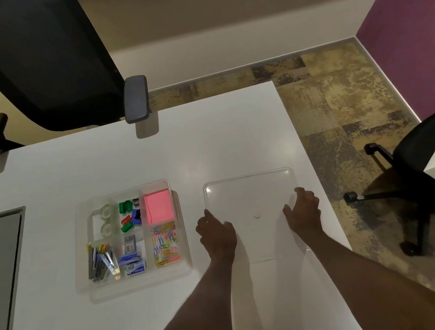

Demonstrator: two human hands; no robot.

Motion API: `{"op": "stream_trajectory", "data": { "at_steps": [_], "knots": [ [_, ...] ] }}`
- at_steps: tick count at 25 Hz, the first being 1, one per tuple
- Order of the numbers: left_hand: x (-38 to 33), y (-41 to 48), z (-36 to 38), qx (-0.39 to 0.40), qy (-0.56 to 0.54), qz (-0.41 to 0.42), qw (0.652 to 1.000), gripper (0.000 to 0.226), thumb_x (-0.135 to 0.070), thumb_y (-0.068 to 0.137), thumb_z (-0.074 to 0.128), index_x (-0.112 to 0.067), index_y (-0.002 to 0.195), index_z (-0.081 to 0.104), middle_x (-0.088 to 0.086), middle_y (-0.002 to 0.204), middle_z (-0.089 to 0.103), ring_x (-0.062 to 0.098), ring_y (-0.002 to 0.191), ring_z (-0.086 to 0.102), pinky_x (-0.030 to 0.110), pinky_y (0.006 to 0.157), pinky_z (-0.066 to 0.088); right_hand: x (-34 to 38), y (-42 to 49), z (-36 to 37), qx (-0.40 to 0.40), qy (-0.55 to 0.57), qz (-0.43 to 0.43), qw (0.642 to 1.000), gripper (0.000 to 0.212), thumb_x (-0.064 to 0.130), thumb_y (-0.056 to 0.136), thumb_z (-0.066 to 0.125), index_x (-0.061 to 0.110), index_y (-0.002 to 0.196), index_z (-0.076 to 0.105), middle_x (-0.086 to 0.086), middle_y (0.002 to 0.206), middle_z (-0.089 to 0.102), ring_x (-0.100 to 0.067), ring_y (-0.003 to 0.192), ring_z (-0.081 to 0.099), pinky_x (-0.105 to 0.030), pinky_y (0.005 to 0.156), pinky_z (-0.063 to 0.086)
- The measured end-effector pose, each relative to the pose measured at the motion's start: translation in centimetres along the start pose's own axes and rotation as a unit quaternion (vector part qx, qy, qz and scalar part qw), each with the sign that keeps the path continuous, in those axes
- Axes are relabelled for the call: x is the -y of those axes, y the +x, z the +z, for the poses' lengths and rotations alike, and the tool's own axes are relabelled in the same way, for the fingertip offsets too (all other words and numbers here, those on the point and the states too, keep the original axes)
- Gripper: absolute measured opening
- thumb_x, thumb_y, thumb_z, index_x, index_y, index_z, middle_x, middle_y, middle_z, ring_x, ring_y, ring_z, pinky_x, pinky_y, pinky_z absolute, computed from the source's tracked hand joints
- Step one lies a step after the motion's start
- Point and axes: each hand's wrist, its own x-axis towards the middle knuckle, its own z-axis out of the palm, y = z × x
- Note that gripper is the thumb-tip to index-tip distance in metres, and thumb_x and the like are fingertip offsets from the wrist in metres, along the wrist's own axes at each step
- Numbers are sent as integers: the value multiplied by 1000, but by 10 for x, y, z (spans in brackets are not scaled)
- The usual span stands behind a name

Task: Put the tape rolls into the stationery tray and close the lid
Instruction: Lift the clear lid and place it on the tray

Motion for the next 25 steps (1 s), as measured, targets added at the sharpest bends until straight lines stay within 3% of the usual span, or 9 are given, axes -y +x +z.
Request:
{"op": "stream_trajectory", "data": {
  "at_steps": [5,10,14,19,23,24,25],
  "knots": [
    [-4,-8,-13,-83,-52,-14,995,57,-18,105,49,-5,157,32,19,154,42,34,145,36,46,114,42,6,-13,-11,-70,48,-11,996,47,15,93,65,9,135,46,-18,137,51,-37,127,45,-53,100,48],
    [1,-12,-49,-165,-57,54,983,48,3,102,42,0,150,44,23,140,53,34,133,48,31,110,38,30,-30,-31,-156,96,-37,982,33,2,95,58,5,127,53,-21,128,57,-38,123,48,-53,97,49],
    [5,-16,-92,-230,-138,103,958,40,8,99,44,6,137,58,30,123,62,41,117,57,42,103,43,62,-45,-44,-195,165,-45,966,30,-4,95,54,1,125,53,-23,119,62,-40,117,51,-48,96,46],
    [35,-19,-160,-230,-295,66,925,50,13,97,39,-4,140,59,22,114,68,33,107,65,46,97,55,110,-77,-36,-165,249,-11,954,30,7,99,59,-8,125,61,-26,122,66,-40,121,57,-38,102,41],
    [81,-27,-219,-254,-333,77,905,53,14,94,40,-6,137,64,8,98,67,20,92,61,13,79,49,152,-111,-18,-122,350,10,929,23,6,96,61,-14,100,73,-31,109,72,-42,110,66,-33,88,51],
    [91,-26,-234,-254,-338,77,903,49,12,96,41,-5,136,64,10,99,69,23,93,64,13,84,51,163,-120,-15,-110,365,-2,924,21,4,96,61,-12,99,74,-28,108,74,-40,109,67,-33,88,52],
    [104,-24,-250,-254,-337,83,903,45,11,97,42,-2,133,65,15,103,73,29,96,69,22,92,56,174,-130,-13,-102,374,-17,922,20,3,96,60,-9,100,75,-24,108,75,-37,109,68,-32,90,51]
  ]
}}
